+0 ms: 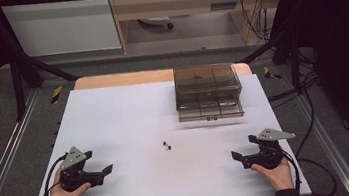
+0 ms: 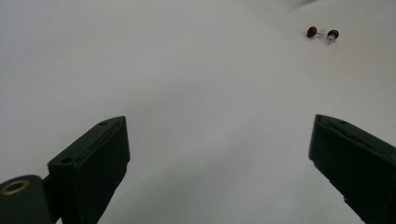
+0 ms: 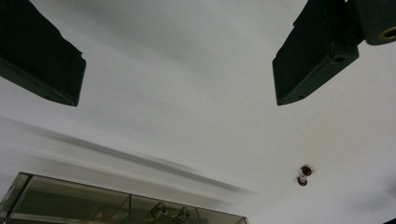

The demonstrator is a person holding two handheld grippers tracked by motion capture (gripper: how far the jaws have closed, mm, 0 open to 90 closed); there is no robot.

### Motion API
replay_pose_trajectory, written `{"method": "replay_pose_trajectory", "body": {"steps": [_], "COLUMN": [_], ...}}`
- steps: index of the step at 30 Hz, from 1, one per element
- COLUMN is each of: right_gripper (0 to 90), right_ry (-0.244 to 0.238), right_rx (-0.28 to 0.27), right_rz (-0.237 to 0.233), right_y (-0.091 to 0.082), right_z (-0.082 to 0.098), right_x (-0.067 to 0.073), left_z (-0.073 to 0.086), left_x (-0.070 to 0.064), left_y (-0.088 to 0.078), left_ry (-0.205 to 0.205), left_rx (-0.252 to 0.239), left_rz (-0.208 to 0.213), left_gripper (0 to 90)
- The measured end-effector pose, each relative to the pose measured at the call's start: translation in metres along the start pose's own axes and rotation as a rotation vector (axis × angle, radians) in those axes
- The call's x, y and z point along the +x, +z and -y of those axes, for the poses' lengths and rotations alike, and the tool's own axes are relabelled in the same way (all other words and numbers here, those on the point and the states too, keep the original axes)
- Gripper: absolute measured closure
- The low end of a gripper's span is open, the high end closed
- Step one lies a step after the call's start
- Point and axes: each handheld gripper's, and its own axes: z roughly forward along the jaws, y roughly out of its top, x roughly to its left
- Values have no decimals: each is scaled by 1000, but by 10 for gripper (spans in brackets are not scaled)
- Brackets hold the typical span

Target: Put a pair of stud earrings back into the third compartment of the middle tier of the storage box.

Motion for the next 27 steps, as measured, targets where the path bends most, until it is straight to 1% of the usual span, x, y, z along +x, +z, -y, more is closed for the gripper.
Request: {"method": "replay_pose_trajectory", "body": {"steps": [4,5,7,10,11,15,17,18,21,27], "right_gripper": [30,30,29,28,28,28,28,28,29,29], "right_ry": [-7,-10,-12,-10,-9,-12,-12,-11,-12,-12], "right_rx": [6,8,9,13,12,14,15,14,15,22], "right_rz": [-5,-7,-9,-13,-16,-16,-17,-19,-17,-18], "right_y": [0,0,0,0,0,0,0,0,0,0], "right_z": [0,0,0,0,0,0,0,0,0,0], "right_x": [0,1,1,1,2,1,1,1,1,0], "left_z": [-1,-3,-4,-6,-7,-10,-12,-14,-17,-27], "left_x": [-2,-4,-5,-10,-13,-17,-20,-22,-25,-34], "left_y": [1,2,4,7,10,15,17,19,21,27], "left_ry": [2,7,7,20,30,38,45,47,55,65], "left_rx": [3,5,3,12,22,38,40,41,46,47], "left_rz": [-2,7,9,17,17,19,17,23,26,47], "left_gripper": [50,51,51,51,51,51,51,52,52,54]}}
